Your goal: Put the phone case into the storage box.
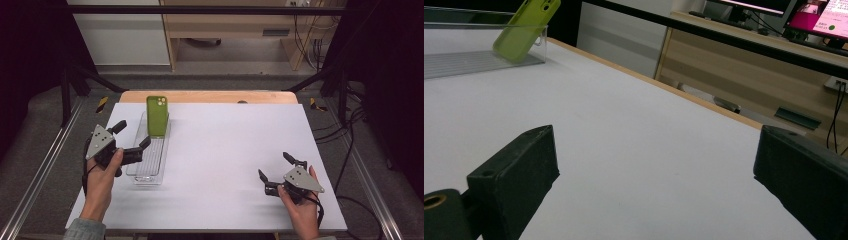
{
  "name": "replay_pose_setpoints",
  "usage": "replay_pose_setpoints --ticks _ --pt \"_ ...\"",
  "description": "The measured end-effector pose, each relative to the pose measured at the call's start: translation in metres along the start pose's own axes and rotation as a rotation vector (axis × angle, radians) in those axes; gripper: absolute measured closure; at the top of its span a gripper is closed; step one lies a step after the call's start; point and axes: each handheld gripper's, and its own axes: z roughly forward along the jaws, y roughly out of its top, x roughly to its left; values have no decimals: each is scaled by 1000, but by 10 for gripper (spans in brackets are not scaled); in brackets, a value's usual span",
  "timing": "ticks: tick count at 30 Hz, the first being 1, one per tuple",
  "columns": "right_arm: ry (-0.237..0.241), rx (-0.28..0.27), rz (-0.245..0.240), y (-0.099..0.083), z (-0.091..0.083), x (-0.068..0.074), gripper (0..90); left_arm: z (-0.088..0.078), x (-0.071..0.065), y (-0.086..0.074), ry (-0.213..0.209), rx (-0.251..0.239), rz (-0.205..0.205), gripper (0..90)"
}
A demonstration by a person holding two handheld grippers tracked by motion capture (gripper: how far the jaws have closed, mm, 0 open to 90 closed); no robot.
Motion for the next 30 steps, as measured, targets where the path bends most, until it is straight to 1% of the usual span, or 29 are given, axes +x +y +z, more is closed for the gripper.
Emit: replay_pose_setpoints --ticks 5,11,17,22,23,24,26,30 --pt "-2 1 2 0 0 0 43 -5 2 -3 5 -11 1 25" --pt "-2 1 1 0 0 0 43 -12 5 -8 21 -23 -14 25" --pt "-1 1 2 0 0 -1 43 -18 8 -13 31 -29 -14 25" --pt "-4 3 5 0 0 -1 43 -26 10 -23 40 -34 -13 26" --pt "-4 3 5 0 -1 -1 43 -26 10 -23 40 -34 -13 26" --pt "-4 3 6 0 -1 -1 43 -28 11 -27 42 -31 -13 26" --pt "-5 3 5 -1 -1 -2 43 -30 11 -30 44 -32 -18 26" --pt "-6 2 7 -1 -1 -2 43 -35 13 -36 39 -32 -18 28"
